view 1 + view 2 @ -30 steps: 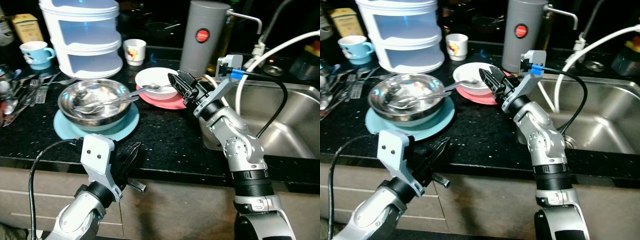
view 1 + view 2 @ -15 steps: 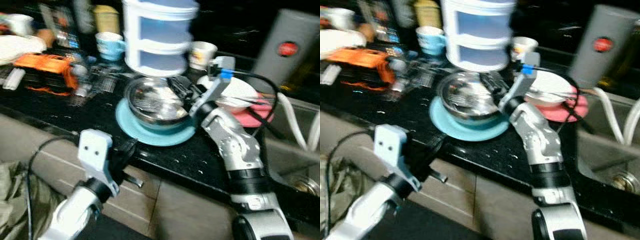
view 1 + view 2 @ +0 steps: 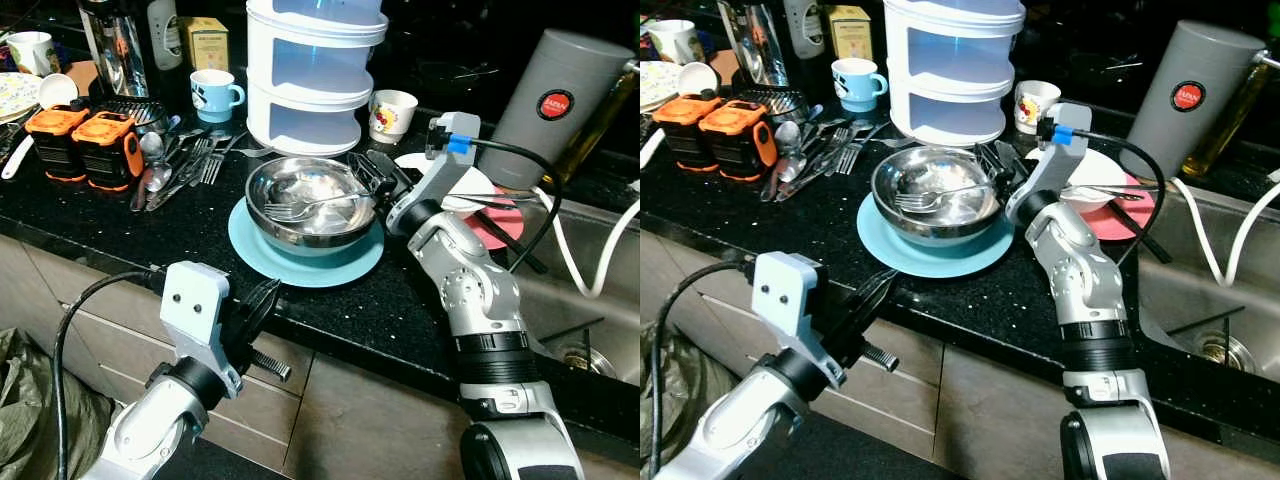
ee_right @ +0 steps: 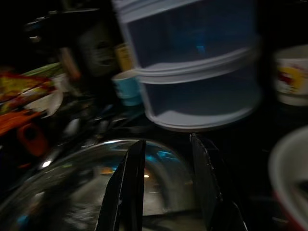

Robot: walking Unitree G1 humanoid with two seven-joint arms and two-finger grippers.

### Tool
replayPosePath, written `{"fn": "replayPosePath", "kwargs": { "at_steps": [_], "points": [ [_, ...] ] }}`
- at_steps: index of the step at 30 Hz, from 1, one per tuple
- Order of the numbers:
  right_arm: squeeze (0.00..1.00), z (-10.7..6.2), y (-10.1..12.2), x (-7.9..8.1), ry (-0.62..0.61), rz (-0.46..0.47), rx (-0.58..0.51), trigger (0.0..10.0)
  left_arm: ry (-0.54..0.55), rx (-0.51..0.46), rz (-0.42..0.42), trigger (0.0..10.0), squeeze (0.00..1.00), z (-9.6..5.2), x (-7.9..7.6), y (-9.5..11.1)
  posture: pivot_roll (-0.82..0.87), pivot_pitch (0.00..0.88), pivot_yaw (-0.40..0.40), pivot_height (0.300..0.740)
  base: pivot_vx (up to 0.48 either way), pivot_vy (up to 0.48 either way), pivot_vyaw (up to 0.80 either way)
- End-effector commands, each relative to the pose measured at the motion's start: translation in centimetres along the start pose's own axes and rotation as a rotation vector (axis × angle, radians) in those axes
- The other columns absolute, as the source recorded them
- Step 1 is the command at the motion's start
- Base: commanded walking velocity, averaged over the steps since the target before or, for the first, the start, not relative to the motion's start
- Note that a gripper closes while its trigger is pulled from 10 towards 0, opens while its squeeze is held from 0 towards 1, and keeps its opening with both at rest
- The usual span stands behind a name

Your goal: Kitchen organization

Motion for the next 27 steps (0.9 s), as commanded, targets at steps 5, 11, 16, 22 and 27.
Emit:
{"fn": "replayPosePath", "kwargs": {
  "at_steps": [5, 11, 16, 22, 27],
  "points": [
    [0.0, 0.0, 0.9, -1.8, -0.083, -0.007, -0.035, 10.0, -0.007, 0.003, -0.011, 10.0, 0.0, 0.2, -0.2, -0.2, 0.18, 0.0, -0.085, 0.74, 0.0, 0.0, 0.0],
    [0.0, -0.7, 1.7, -6.1, -0.29, -0.089, -0.029, 10.0, -0.006, 0.001, -0.012, 10.0, 0.0, 0.2, -0.1, -0.1, 0.18, 0.0, -0.082, 0.74, 0.0, 0.0, 0.0],
    [0.0, -0.7, 1.4, -6.0, -0.269, -0.047, -0.003, 10.0, -0.008, 0.002, -0.014, 10.0, 0.0, 0.2, -0.2, -0.1, 0.17, 0.0, -0.077, 0.74, 0.0, 0.0, 0.0],
    [0.0, -0.7, -0.2, -5.5, -0.242, 0.047, 0.058, 10.0, -0.018, 0.001, -0.017, 10.0, 0.0, 0.4, -0.3, -0.1, 0.17, 0.0, -0.073, 0.74, 0.0, 0.0, 0.0],
    [0.0, -0.4, -0.7, -5.3, -0.24, 0.163, 0.063, 10.0, -0.017, 0.0, -0.018, 10.0, 0.0, 0.4, -0.3, -0.1, 0.18, 0.0, -0.076, 0.74, 0.0, 0.0, 0.0]
  ]
}}
Point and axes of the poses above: a point about 5 cm out from each wrist's last joint towards the gripper, its own z axis pointing out of the wrist towards the gripper, its own y axis along the axis of the wrist's last joint, x = y × z, the point moved 5 cm from there along z, pointing out of the wrist towards the gripper, and after that the axes turned 6 degrees about z, right-handed, at the moved point
